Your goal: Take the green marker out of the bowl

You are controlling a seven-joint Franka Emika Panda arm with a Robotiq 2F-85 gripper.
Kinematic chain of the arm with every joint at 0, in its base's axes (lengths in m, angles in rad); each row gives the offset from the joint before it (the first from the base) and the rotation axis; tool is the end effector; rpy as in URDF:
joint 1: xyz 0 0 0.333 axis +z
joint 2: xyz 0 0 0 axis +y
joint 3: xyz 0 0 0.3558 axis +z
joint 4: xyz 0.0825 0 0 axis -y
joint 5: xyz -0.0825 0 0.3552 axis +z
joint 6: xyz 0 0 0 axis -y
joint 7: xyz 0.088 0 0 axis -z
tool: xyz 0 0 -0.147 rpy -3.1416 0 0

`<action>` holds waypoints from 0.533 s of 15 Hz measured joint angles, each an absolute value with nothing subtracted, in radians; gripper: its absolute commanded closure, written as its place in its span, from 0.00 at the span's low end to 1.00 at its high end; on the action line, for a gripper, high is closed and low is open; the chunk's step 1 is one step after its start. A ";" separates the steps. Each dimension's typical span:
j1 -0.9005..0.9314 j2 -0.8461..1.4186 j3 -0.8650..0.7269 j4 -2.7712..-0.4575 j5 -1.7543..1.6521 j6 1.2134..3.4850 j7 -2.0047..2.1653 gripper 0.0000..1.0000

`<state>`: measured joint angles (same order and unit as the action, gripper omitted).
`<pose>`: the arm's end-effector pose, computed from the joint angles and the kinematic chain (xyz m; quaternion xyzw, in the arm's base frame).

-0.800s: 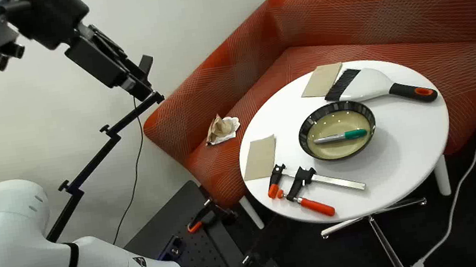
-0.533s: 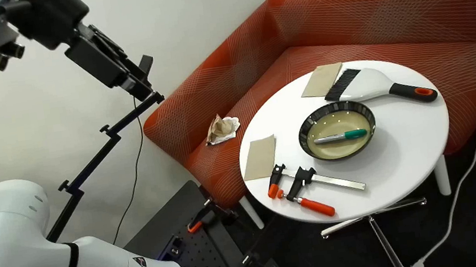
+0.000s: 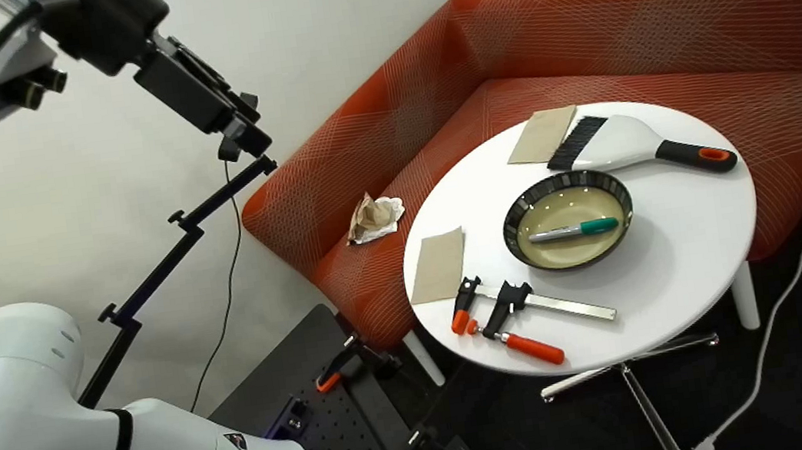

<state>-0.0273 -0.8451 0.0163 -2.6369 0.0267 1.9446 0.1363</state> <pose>0.2627 0.0005 0.5016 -0.9939 0.0795 -0.0758 0.0112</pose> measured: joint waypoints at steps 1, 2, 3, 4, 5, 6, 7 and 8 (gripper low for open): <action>-0.027 -0.818 0.033 -2.633 0.027 1.981 0.165 0.00; -0.028 -0.784 0.052 -2.628 0.027 2.021 0.200 0.00; -0.029 -0.743 0.073 -2.624 0.027 2.071 0.245 0.00; -0.034 -0.696 0.094 -2.616 0.027 2.117 0.293 0.00; -0.044 -0.642 0.115 -2.606 0.025 2.159 0.344 0.00; -0.056 -0.586 0.133 -2.594 0.023 2.197 0.393 0.00; -0.071 -0.525 0.147 -2.579 0.020 2.230 0.441 0.00; -0.083 -0.462 0.156 -2.562 0.015 2.260 0.484 0.00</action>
